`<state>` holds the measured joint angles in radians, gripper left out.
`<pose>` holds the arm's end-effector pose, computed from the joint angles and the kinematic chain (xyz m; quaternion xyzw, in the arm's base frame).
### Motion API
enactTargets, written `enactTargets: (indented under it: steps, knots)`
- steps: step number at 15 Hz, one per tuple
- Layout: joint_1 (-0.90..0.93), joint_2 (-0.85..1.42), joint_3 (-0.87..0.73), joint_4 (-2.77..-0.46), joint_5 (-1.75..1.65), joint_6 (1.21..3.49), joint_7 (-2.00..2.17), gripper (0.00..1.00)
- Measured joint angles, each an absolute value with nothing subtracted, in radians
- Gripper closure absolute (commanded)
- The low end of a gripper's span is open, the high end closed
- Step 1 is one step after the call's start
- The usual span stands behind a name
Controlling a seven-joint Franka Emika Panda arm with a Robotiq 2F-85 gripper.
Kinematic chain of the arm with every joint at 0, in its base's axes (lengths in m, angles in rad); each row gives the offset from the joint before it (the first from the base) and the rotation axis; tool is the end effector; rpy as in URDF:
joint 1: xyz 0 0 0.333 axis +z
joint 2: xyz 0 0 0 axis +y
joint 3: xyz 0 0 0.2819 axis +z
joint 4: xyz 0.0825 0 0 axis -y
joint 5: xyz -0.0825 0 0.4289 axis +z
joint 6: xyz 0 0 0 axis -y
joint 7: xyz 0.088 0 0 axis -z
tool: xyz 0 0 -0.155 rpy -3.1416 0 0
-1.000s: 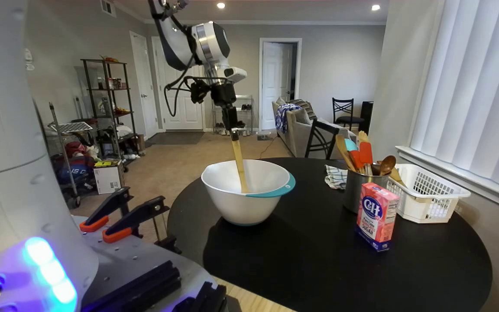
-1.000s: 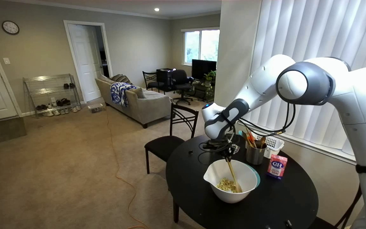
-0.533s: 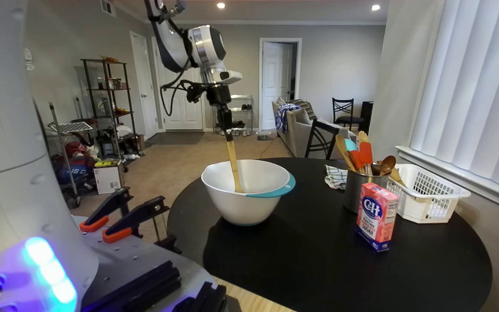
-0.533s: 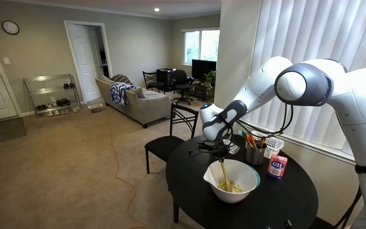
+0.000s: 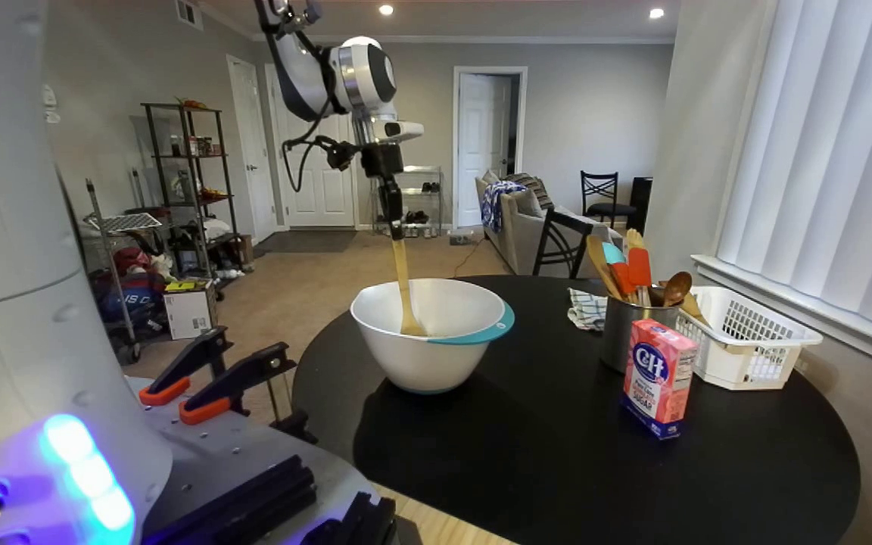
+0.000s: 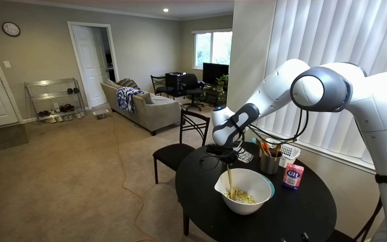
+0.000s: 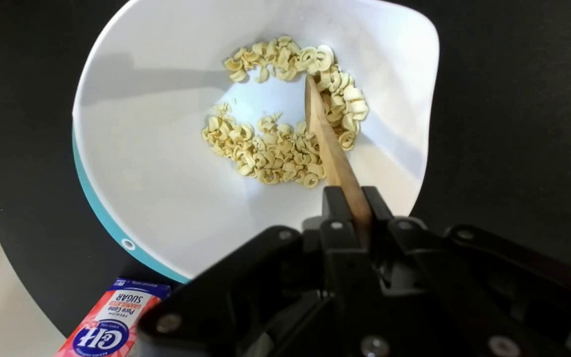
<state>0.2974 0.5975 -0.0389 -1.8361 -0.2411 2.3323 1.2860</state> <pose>0.6237 0.1511 0.0859 0.9066 -0.4082 0.0291 0.1026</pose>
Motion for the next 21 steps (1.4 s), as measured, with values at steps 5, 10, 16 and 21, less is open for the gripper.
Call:
enactTargets:
  steps: [5,10,16,21]
  knots:
    - [0.292,0.602,-0.052,-1.835,-0.221,2.376,1.290,0.97]
    - [0.311,0.604,-0.091,-1.844,-0.235,2.431,1.336,0.97]
    - [0.369,0.617,-0.155,-1.843,-0.342,2.432,1.427,0.97]
    - [0.375,0.624,-0.162,-1.842,-0.384,2.367,1.429,0.97]
